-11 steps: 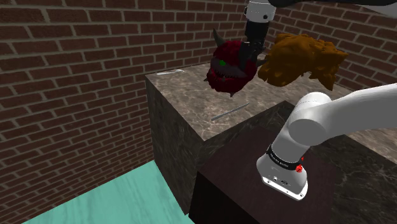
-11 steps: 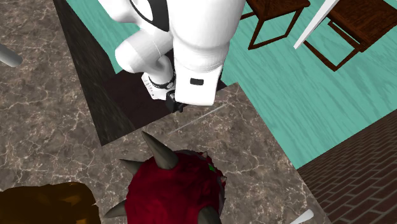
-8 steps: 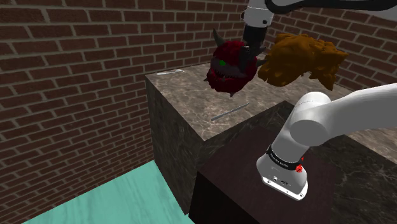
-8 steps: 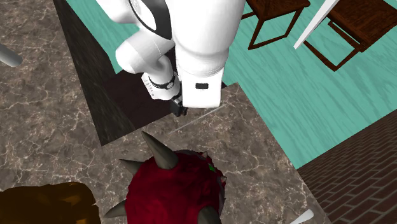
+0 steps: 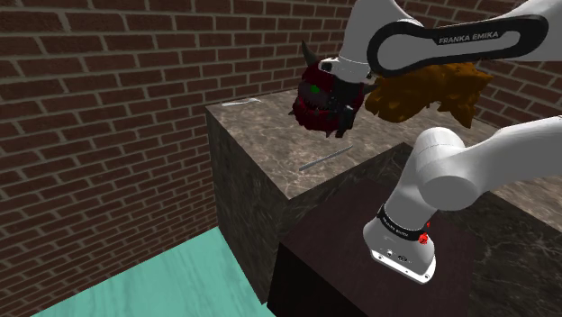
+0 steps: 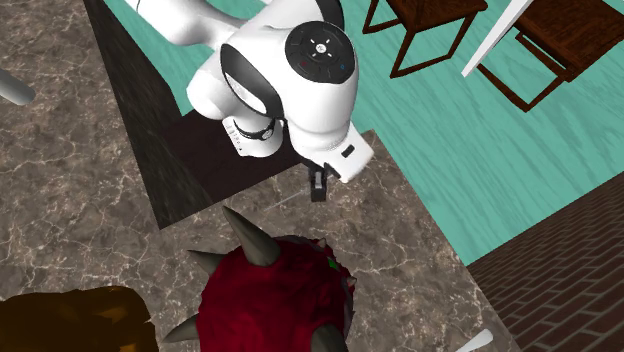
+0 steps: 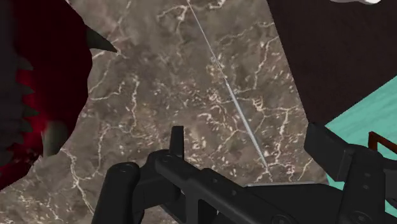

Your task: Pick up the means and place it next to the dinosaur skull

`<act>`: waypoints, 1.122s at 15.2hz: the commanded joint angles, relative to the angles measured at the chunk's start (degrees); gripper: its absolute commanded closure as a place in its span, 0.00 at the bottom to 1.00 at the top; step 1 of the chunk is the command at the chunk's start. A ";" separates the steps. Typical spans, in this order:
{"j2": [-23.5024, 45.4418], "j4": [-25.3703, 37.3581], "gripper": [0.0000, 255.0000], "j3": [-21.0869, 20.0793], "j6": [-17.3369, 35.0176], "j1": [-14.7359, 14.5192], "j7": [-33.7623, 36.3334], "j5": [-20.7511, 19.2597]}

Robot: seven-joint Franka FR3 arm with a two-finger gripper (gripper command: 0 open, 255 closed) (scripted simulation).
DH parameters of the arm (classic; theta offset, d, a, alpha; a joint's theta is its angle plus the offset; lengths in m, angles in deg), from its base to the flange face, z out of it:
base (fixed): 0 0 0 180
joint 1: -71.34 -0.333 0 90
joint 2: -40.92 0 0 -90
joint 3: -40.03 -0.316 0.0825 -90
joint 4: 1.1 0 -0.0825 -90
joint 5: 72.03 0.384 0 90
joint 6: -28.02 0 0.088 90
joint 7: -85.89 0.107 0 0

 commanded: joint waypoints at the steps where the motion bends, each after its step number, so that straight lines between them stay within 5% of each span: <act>1: -0.44 -3.34 0.00 3.58 3.69 -3.14 -10.07 -2.07; 4: -0.51 -7.25 0.00 8.37 8.09 -6.58 -21.57 -5.06; 12: 3.76 -11.18 0.00 10.63 16.16 -6.20 -21.37 -7.17; 17: 3.76 -11.18 0.00 10.63 16.16 -6.20 -21.37 -7.17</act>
